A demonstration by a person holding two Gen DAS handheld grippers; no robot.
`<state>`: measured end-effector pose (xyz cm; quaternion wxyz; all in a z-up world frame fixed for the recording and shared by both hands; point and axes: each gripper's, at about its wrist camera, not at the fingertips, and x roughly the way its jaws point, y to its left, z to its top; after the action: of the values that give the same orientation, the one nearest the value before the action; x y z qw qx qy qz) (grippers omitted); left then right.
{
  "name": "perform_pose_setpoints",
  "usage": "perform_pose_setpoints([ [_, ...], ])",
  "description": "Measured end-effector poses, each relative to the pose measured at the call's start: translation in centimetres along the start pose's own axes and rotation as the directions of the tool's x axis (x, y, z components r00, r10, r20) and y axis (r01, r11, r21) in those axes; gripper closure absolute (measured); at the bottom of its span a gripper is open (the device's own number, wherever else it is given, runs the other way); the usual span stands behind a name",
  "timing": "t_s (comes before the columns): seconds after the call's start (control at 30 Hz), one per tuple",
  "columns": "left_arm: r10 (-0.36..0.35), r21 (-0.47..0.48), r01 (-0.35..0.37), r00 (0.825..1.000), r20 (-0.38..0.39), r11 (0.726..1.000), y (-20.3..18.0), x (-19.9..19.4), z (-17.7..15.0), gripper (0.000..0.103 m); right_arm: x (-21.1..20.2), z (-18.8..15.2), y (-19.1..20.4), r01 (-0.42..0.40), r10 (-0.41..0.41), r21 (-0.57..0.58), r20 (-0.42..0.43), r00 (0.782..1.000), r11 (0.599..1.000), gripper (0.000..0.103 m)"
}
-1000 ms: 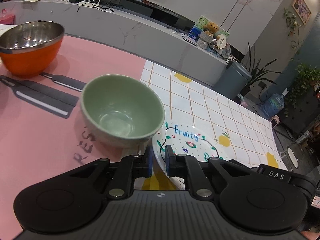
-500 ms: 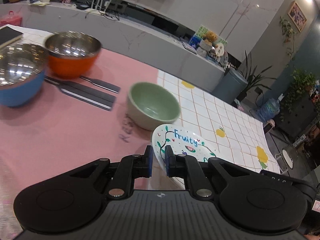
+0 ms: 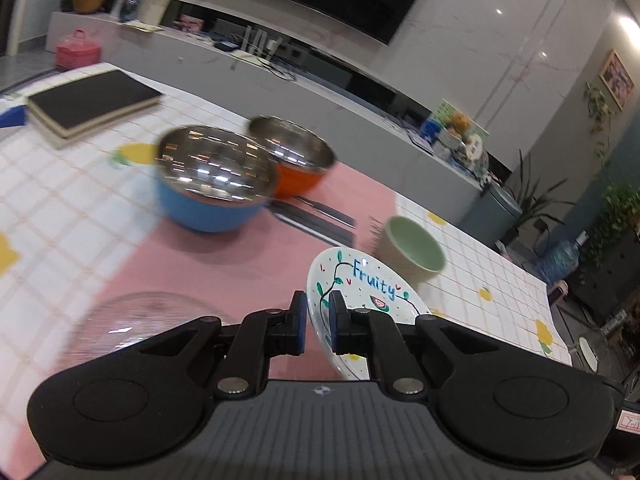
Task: Organize plates and bowls
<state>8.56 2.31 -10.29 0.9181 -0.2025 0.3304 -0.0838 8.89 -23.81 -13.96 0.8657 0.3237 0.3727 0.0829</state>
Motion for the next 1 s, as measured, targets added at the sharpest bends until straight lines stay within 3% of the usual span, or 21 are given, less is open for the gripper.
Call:
perform_pose_setpoints([
  [0.23,0.056,-0.066,-0.054,0.998,0.023,0.996,4.9,-3.3,-0.1,0.091,1.9,-3.4,4.5,-0.042,0.037,-0.063,-0.079,0.996,0.997,0.095],
  [0.5,0.133,-0.129,-0.134,0.991,-0.015,0.983,9.3,-4.3,-1.5,0.091,3.9,-6.4,7.7,-0.059,0.036,-0.151,-0.152,0.988,0.987,0.095],
  [1.0,0.183,-0.108,-0.189,0.981,-0.059,0.976,10.9,-3.9,-3.1,0.091,4.7,-7.8,8.2,-0.022,-0.017,-0.231,-0.166,0.986,0.973,0.095],
])
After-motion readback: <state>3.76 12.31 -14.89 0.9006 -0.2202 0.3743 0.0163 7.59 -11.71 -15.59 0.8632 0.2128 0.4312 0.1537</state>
